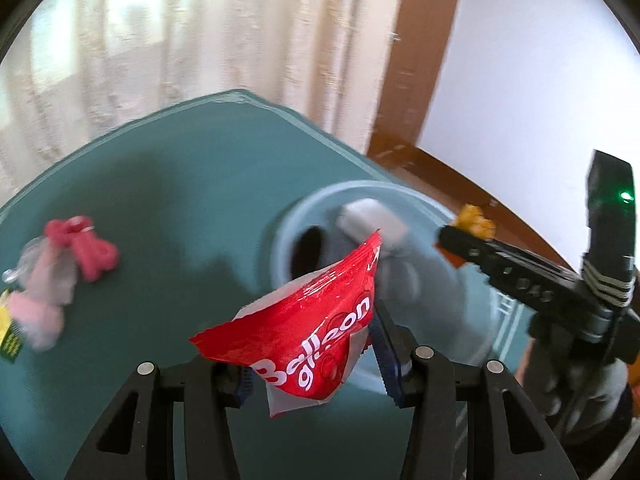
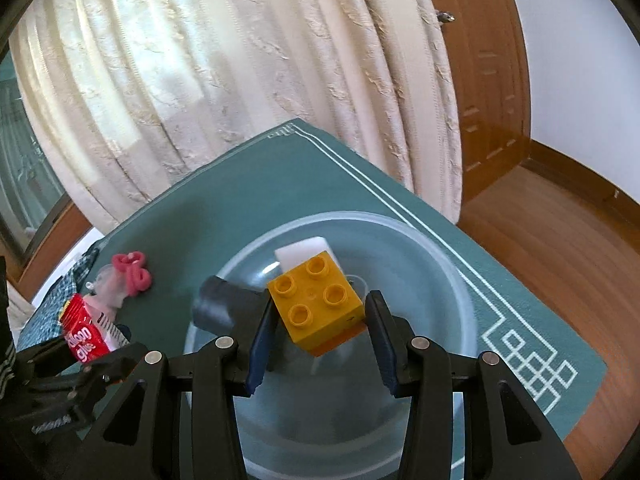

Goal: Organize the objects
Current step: 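Drop the packet and toy block into the basin from both tools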

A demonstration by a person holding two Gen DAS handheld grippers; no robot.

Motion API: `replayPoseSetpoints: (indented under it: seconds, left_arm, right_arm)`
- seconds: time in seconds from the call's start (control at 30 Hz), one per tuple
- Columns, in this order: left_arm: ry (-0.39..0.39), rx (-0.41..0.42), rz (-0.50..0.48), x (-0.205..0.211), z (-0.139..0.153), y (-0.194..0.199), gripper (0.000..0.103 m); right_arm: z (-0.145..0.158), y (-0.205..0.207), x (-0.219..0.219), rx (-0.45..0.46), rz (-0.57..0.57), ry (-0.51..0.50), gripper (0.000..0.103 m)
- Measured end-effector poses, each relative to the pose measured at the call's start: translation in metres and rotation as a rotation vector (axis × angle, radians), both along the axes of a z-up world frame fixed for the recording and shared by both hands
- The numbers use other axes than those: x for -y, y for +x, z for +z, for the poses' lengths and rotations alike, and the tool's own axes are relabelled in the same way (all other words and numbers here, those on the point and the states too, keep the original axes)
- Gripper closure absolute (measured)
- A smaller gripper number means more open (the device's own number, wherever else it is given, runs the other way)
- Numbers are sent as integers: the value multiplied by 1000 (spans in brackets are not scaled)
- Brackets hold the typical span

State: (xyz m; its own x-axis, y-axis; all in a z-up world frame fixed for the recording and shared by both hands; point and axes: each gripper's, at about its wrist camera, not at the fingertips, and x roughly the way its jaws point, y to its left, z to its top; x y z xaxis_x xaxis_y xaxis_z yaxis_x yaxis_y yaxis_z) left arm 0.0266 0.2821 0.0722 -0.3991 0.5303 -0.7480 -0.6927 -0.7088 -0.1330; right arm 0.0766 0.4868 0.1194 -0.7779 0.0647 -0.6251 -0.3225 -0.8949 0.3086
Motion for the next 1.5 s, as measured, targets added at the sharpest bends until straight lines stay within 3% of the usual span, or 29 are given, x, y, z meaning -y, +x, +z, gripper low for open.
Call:
replayPoseSetpoints:
  seconds: [0.2,0.27,0.33,0.4,0.77,0.9,1.1,1.5]
  left_arm:
    - [-25,63,-28,-22,-13,-1,49]
    - [-26,80,-26,-26,-16,-3,41]
    - [-12,88,-22,-25,-16,-8,25]
    - [4,88,-19,-22,-16,-9,21]
    - [-5,44,76,0,-17,-19,20]
    - [-7,18,101,8,-15,-19,14]
    - [-4,11,139,20,-12,-21,8]
    - [1,-2,247,53,-10,-30,8]
  right_arm:
    - [-8,1,-13,14,-20,-3,57]
    - [-11,0,-16,24,-27,-12,57]
    - [-14,-1,-18,30,-29,-14,57]
    - [-14,-1,-18,32,-29,-13,57]
    - [-10,-10,-19,38,-50,34,56]
    - [-9,-16,-23,45,-70,47,56]
    - [-5,-16,-29,36,-114,41,34]
    - [17,-18,15,-27,-30,79,33]
